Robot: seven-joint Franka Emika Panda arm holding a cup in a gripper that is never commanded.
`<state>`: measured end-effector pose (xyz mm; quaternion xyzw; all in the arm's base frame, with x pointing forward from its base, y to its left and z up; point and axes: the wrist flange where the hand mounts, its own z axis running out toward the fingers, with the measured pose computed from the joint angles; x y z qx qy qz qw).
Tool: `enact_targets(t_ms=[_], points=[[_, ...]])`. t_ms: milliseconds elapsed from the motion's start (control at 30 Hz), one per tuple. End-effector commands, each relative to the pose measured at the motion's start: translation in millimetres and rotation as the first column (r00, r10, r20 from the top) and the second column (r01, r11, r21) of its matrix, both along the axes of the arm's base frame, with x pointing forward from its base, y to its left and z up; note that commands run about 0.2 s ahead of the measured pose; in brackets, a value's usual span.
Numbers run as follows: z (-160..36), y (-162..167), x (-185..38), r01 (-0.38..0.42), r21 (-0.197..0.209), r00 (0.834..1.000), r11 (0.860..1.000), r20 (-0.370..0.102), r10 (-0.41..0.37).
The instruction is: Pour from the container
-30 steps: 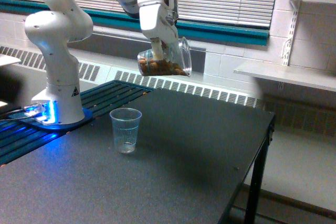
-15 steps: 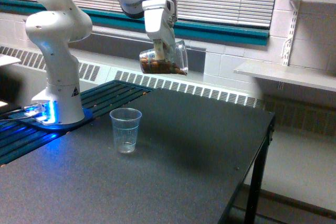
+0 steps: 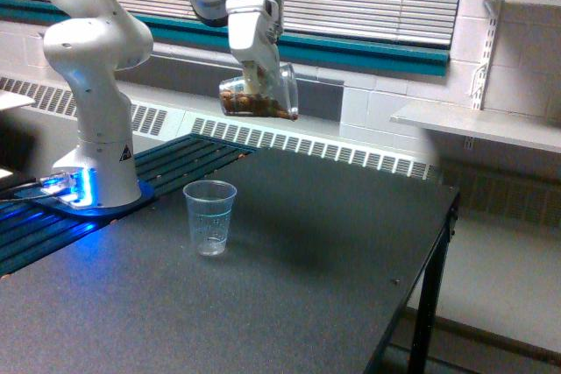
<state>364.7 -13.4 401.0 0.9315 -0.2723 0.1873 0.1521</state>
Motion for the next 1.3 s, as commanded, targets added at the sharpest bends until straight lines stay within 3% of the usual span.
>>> enact_targets(t_ms=[33,433,833,1300], points=[[5.2,-2.6,-14.5,0.036,0.000,0.999,0.999,0.002,-0.036],[1.1,-8.1,-41.2,0.080,0.011,0.997,0.997,-0.024,-0.079],[7.4,-14.9,-61.3,0.113,-0.003,0.993,0.994,-0.042,-0.113],[-2.0,-11.4,-81.7,0.157,0.020,0.986,0.987,-0.062,-0.156]])
